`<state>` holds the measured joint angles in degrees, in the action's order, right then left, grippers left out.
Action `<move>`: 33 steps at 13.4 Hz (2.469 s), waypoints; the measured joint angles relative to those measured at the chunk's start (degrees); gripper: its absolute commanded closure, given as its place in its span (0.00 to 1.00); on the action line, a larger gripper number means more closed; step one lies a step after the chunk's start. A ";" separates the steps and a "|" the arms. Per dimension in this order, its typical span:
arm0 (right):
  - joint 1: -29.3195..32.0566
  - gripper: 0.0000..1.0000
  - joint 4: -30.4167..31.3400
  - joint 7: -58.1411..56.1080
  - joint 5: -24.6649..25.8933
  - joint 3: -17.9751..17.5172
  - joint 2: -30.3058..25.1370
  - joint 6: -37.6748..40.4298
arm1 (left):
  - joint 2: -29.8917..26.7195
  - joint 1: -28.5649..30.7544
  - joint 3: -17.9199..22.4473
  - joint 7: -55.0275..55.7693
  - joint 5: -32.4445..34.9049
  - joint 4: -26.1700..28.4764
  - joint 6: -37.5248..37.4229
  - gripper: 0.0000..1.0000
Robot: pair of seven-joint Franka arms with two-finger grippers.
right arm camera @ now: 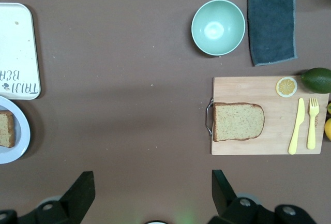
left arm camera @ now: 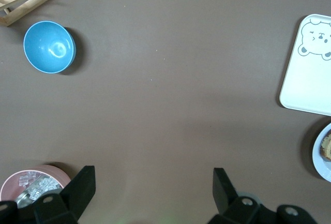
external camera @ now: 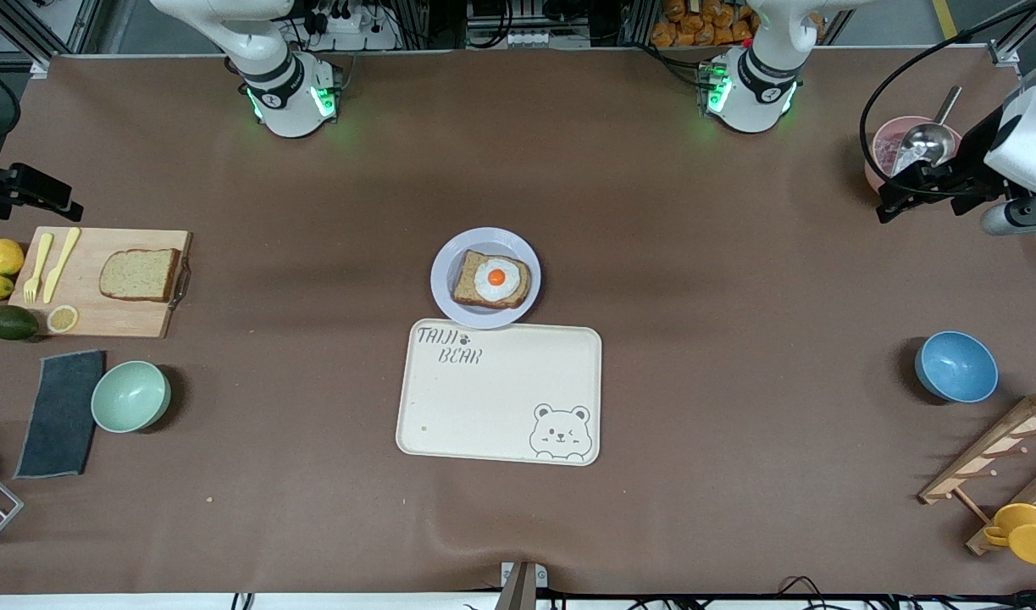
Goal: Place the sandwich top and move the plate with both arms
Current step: 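Move the right gripper toward the bread slice on the cutting board, then lower the right gripper onto the bread slice and grasp its edge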
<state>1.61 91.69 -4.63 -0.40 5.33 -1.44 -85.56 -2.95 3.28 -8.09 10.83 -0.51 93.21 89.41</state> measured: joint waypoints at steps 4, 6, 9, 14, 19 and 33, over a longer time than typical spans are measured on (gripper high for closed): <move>0.03 0.00 -0.67 -0.01 0.44 0.67 0.05 0.33 | 0.06 0.00 -0.02 0.04 0.00 0.01 0.00 0.00; 0.77 0.00 -0.66 -0.01 0.58 0.95 0.17 0.81 | 0.49 0.08 0.01 0.16 0.00 0.03 0.00 0.00; 5.30 0.00 -0.50 -0.30 0.58 1.25 2.14 0.99 | 1.48 0.28 0.14 0.19 0.00 -0.01 0.14 0.00; 16.79 0.00 -0.45 -15.07 -2.95 1.53 12.42 -3.59 | 4.14 0.26 0.07 0.18 0.00 -0.23 0.66 0.00; 27.06 0.00 -0.47 -29.77 -6.84 1.75 23.55 -8.83 | 7.53 -1.74 -1.22 0.24 -0.13 -1.83 0.94 0.00; 35.48 0.00 1.59 -39.38 -8.14 1.68 37.67 -14.03 | 7.61 -1.89 -2.29 -0.94 -0.10 -2.06 0.81 0.00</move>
<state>37.09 93.28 -44.01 -8.54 7.02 36.23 -99.59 4.65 1.39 -10.38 9.89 -0.62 91.15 90.23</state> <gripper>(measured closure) 0.000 0.000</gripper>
